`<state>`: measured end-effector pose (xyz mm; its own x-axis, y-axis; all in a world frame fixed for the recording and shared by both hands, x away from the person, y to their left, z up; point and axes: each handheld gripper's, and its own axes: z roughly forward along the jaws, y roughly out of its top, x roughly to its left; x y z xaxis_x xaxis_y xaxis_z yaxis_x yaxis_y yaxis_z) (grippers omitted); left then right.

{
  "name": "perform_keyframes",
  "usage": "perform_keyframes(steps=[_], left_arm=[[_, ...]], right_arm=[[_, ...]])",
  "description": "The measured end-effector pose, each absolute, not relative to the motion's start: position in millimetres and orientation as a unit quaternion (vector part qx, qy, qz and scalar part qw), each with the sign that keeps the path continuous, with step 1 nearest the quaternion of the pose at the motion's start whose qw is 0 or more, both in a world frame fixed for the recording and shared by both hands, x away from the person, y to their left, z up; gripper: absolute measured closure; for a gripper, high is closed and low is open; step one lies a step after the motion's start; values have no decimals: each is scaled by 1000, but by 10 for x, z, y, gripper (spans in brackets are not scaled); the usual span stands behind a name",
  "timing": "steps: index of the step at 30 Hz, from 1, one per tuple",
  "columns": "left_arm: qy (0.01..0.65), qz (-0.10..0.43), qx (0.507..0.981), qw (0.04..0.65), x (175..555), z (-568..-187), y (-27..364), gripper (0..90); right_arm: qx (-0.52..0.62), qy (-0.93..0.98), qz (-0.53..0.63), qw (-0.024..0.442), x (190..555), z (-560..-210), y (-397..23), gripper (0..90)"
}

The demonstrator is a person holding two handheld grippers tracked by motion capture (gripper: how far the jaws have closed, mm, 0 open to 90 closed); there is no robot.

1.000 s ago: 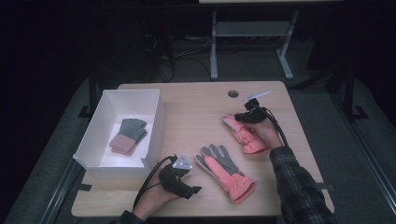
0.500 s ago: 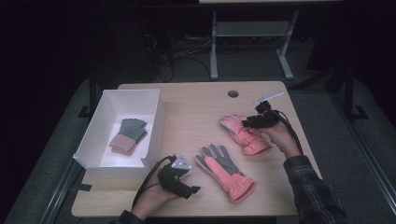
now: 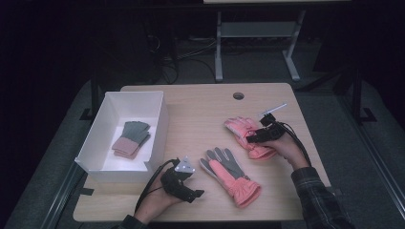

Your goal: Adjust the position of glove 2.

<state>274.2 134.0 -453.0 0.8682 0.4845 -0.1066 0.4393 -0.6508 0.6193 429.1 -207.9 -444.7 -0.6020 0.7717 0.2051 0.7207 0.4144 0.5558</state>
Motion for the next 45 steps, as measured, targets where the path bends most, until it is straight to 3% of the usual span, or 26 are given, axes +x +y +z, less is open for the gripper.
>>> perform_keyframes(steps=[6,22,45], left_arm=[[252,33,910,328,2733,-4536,1319,197],[248,32,912,324,2737,-4549,1308,197],[254,34,910,327,2734,-4547,1314,197]], right_arm=[[437,854,279,51,4314,-4474,-1987,428],[422,848,317,48,4287,-4443,-2087,839],[411,827,383,17,4013,-4007,-2278,862]])
